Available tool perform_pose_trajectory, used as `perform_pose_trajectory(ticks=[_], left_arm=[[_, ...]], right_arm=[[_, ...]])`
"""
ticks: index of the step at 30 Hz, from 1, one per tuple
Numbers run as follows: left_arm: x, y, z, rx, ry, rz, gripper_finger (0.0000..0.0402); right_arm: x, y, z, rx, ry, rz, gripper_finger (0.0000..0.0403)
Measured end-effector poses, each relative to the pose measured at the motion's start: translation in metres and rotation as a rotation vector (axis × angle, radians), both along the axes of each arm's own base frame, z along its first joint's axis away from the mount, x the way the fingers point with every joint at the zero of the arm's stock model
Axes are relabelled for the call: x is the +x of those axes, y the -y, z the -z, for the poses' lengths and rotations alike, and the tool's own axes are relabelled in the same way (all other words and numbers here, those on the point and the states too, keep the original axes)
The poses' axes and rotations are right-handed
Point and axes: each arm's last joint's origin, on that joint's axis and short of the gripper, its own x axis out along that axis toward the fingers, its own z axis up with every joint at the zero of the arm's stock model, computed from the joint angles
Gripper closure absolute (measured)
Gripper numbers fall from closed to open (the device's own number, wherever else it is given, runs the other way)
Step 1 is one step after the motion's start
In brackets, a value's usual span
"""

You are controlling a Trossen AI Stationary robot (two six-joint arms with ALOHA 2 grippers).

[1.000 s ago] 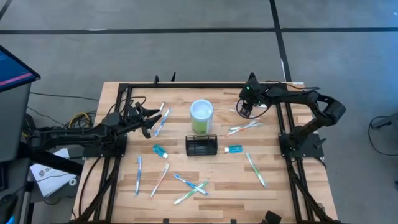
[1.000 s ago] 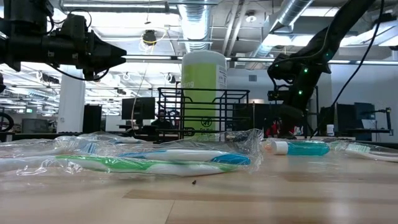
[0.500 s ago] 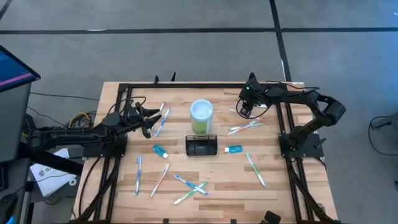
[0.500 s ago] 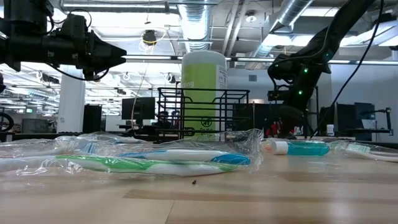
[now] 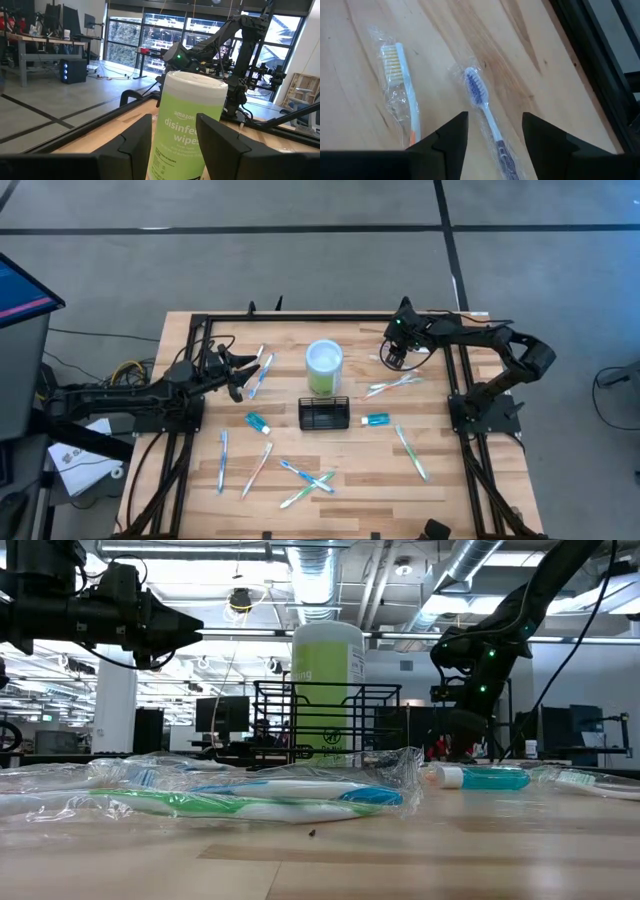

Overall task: Pick & Place toothbrushing station
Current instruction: Put the right violet toothbrush into the wire organizer

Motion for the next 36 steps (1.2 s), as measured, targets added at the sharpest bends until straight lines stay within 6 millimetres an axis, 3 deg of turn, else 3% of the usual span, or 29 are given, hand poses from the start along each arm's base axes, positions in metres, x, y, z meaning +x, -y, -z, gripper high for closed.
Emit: perform_pose_trajectory(ticks=[7, 15, 19, 25, 36], left_arm=[[0.000, 0.000, 0.000, 0.000, 0.000, 0.000, 0.0253], [0.000, 0.000, 0.000, 0.000, 0.000, 0.000, 0.0253], [0.000, 0.000, 0.000, 0.000, 0.000, 0.000, 0.0253], [0.000, 0.000, 0.000, 0.000, 0.000, 0.000, 0.0253], [0.000, 0.000, 0.000, 0.000, 0.000, 0.000, 0.0253]], right_arm=[[0.005, 0.004, 0.018, 0.039, -0.053, -0.015, 0.0234], [0.017, 0.017, 0.015, 0.009, -0.045, -0.023, 0.0246], [0.019, 0.019, 0.014, 0.014, -0.052, -0.031, 0.0281], [0.015, 0.016, 0.016, 0.060, -0.076, -0.060, 0.0388], [0.014, 0.015, 0.009, 0.051, -0.058, -0.047, 0.0402]])
